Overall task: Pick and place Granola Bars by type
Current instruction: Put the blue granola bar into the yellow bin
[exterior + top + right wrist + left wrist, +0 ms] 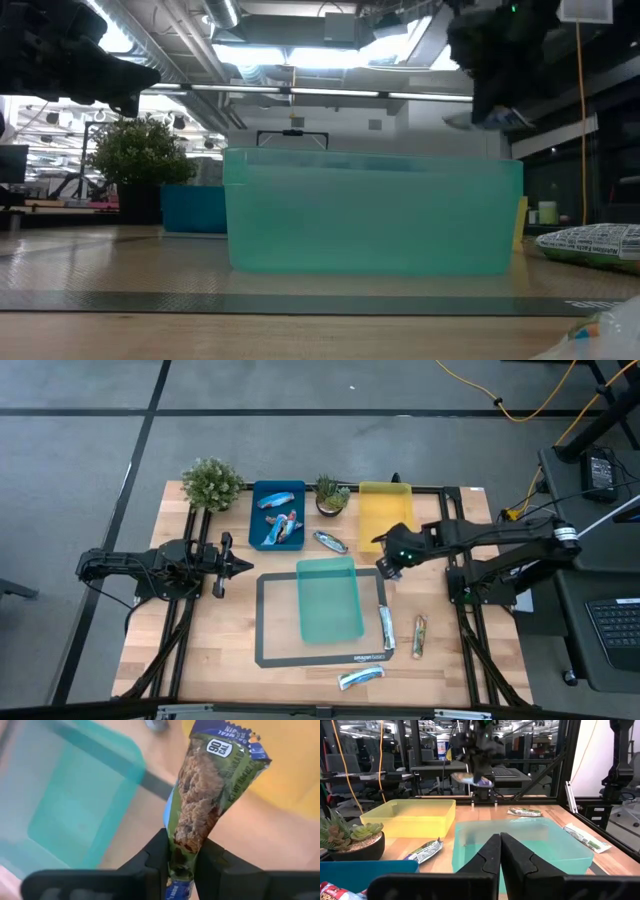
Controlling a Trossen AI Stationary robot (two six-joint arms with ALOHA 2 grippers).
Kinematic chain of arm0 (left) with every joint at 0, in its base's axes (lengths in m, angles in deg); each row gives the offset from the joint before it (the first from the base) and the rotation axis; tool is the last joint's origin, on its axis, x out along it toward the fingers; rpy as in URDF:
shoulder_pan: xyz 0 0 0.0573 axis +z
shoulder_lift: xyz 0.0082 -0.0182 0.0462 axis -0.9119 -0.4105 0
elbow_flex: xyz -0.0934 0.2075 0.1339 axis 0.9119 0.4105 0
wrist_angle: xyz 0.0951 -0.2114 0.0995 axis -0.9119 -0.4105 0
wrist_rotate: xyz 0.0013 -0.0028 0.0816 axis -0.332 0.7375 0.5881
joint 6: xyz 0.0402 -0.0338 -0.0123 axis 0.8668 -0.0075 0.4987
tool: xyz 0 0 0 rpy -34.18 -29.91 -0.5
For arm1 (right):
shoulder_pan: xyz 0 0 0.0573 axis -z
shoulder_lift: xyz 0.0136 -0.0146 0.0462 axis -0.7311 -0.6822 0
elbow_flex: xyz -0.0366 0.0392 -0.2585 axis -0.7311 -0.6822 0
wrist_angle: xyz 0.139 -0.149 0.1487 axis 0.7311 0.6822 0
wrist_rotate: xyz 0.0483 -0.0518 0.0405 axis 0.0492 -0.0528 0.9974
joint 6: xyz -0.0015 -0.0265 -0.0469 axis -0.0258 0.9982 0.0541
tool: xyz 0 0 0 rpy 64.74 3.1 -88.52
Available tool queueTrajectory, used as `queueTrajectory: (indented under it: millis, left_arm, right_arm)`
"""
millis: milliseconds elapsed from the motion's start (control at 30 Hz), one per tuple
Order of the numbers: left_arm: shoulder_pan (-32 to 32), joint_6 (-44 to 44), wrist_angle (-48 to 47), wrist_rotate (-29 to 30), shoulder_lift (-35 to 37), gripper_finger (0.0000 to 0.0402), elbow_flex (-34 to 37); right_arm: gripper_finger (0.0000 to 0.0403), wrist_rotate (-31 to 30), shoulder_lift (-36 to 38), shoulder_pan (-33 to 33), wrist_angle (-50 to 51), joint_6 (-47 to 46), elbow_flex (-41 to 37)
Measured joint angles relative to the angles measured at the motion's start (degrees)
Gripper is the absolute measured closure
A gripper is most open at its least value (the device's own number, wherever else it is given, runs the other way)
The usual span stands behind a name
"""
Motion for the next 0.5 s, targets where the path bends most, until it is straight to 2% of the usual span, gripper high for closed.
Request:
queueTrajectory:
  millis: [133,300,500]
  left_arm:
    - [0.01,0.0,0.0,0.02,-0.01,0.0394,0.0]
    - [0.02,0.0,0.0,0.0,0.0,0.0396,0.0]
    - [0.02,0.0,0.0,0.02,-0.02,0.0399,0.0]
  right_arm:
    - [0.0331,-2.11,1.08,0.04,0.37,1.35,1.48]
    - [0.0331,-0.82,1.38,1.74,1.54,4.94,1.48]
    - [0.0331,5.24,1.73,10.82,3.08,16.17,3.35]
